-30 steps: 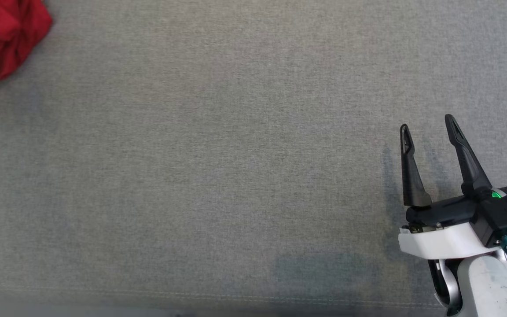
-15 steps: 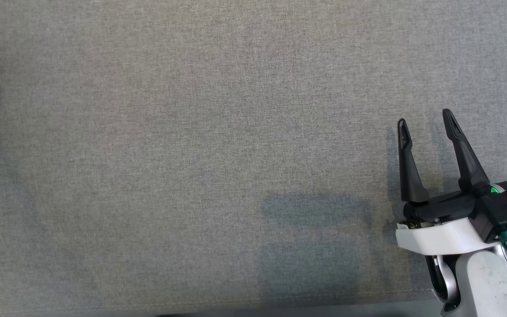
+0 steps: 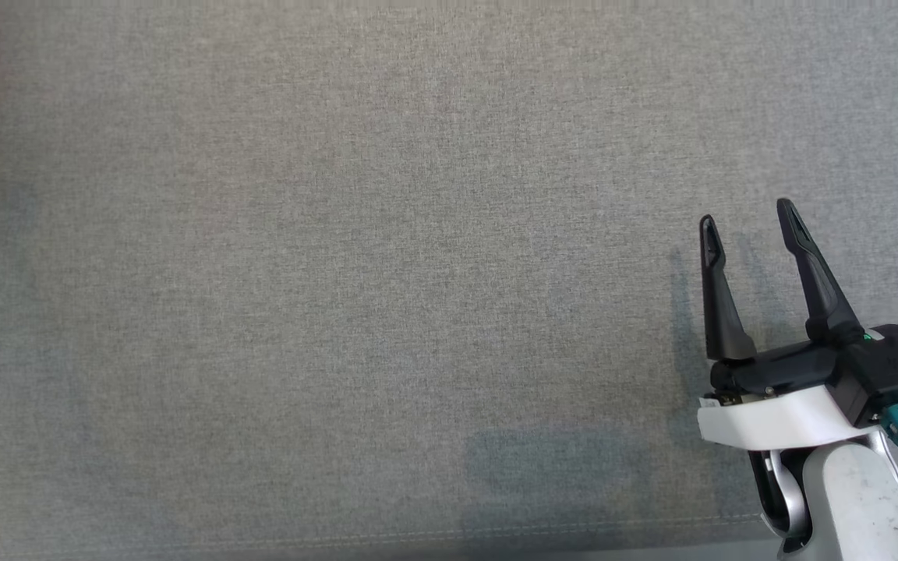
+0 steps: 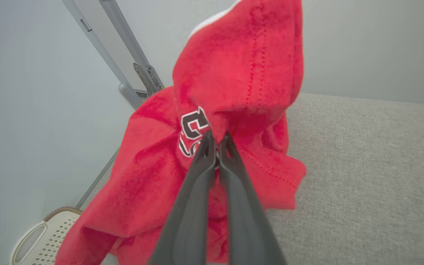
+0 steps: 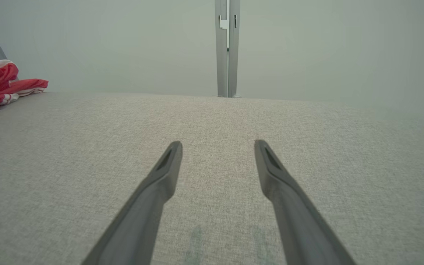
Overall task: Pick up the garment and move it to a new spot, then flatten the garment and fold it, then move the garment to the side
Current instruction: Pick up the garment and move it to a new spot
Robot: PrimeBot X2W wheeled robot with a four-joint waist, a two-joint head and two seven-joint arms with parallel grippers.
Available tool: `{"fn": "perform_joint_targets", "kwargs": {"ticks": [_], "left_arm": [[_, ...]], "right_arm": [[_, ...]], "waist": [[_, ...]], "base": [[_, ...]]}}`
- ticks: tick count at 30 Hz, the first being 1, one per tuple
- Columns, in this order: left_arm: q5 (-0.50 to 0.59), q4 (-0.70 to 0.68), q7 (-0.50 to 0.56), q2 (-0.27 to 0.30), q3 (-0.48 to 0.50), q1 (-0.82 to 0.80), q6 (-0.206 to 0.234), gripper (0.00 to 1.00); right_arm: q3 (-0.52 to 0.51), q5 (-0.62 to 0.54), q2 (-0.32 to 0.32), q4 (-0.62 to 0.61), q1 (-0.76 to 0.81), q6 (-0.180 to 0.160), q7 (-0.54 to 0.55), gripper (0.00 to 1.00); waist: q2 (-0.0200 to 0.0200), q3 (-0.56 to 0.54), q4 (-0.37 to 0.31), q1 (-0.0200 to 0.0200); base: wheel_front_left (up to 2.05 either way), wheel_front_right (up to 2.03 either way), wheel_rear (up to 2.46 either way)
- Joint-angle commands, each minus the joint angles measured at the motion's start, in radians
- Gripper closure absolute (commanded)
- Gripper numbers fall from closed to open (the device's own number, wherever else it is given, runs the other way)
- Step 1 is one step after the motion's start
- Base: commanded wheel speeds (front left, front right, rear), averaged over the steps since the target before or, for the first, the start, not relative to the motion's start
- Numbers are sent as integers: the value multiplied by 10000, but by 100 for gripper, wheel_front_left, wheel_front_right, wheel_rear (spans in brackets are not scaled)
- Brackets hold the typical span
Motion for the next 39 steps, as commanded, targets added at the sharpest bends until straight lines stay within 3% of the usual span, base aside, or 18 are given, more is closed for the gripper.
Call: {"fn": "perform_joint_targets", "kwargs": {"ticks": [1, 9, 15, 21, 28, 33, 39], "left_arm": [[15, -48, -119, 132, -37, -139, -86, 100], [230, -629, -833, -351, -722, -433, -891, 100], [404, -1370, -914, -1000, -1658, -454, -1239, 100], [169, -2466, -667, -1741, -2859, -43, -1312, 100], [-1193, -4478, -108, -2379, -4606, 965, -1312, 100], [-1806, -5149, -215, -2887, -5044, 1843, -1312, 100], [-2277, -4871, -831, -3454, -5192, 2953, -1060, 100]], "right_arm": [[-9, 93, -24, 55, 70, -10, -36, 0], [-3, 439, -26, 419, 447, -10, -36, 0], [-41, 770, -24, 661, 893, -8, -36, 0], [-125, 999, -23, 799, 1366, -8, -37, 0], [-281, 1146, -26, 876, 1869, -8, -36, 0], [-259, 1225, -26, 837, 1930, -8, -36, 0], [-191, 1329, -24, 861, 1786, -8, -36, 0]], "waist": [[0, -500, 17, -1], [0, -2206, -46, -1], [0, -3545, -249, -1], [0, -4392, -562, -1], [0, -4947, -1159, -1], [0, -4885, -1592, -1], [0, -4609, -1981, -1]], "base": [[0, 0, 0], [0, 0, 0], [0, 0, 0], [0, 0, 0], [0, 0, 0], [0, 0, 0], [0, 0, 0]]}}
